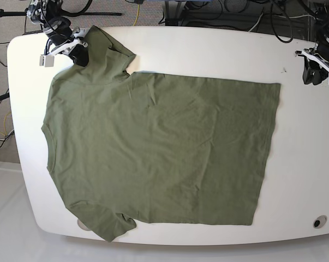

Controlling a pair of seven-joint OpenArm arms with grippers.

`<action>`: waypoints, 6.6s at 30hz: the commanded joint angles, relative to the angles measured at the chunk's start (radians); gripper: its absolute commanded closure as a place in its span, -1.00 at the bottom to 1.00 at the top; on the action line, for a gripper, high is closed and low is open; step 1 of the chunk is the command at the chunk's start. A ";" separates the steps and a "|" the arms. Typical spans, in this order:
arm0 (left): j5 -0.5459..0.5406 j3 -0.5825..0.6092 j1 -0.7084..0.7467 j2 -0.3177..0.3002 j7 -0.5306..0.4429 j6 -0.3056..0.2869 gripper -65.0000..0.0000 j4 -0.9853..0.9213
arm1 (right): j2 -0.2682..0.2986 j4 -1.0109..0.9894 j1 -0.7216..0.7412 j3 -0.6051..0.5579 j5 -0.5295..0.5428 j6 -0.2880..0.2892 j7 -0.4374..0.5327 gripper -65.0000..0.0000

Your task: Fold the T-shirt properly

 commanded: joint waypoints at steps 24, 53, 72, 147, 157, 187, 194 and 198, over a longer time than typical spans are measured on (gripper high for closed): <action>-0.203 -0.030 -0.173 -0.007 0.155 -0.045 0.37 -0.246 | 0.011 0.007 -0.003 0.005 -0.013 -0.002 -0.010 1.00; -0.135 0.080 -0.195 -0.007 0.120 -0.043 0.15 -0.309 | 0.008 0.006 0.000 0.001 -0.021 -0.003 -0.026 1.00; -0.158 0.100 -0.199 0.009 0.136 -0.054 0.51 -0.318 | 0.006 0.006 0.002 0.000 -0.022 -0.004 -0.021 1.00; -0.171 0.191 -0.317 0.081 0.111 -0.060 0.10 -0.442 | -0.004 0.000 0.001 -0.004 -0.007 0.014 -0.006 1.00; -0.173 0.190 -0.318 0.091 0.120 -0.058 0.20 -0.449 | -0.003 0.000 0.003 -0.005 -0.005 0.014 -0.008 1.00; -0.181 0.205 -0.322 0.095 0.149 -0.048 0.96 -0.436 | -0.004 -0.001 0.002 -0.007 -0.006 0.013 -0.016 1.00; -0.183 0.200 -0.324 0.095 0.143 -0.054 1.00 -0.435 | -0.004 -0.002 -0.004 -0.011 -0.010 0.018 -0.012 1.00; -0.184 0.201 -0.323 0.095 0.138 -0.057 1.00 -0.435 | -0.004 0.004 -0.007 -0.011 -0.011 0.020 -0.012 1.00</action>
